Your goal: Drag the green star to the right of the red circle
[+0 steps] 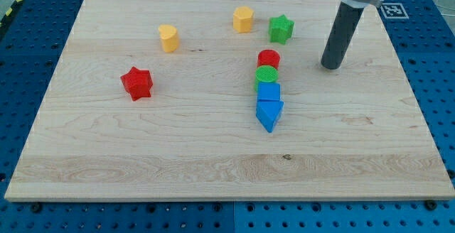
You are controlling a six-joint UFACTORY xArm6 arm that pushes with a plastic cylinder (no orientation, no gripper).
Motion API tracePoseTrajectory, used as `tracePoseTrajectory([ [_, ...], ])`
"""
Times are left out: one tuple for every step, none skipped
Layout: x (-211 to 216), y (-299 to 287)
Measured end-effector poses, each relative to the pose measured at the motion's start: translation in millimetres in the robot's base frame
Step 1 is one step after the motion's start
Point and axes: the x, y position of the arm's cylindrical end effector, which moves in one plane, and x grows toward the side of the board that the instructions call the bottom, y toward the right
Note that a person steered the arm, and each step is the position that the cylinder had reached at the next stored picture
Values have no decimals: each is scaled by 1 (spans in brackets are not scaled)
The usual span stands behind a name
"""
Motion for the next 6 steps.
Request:
tracePoseTrajectory([
  [-13,1],
  [-38,1],
  [-67,1],
  [-101,-6],
  [-131,-51],
  [-137,-94],
])
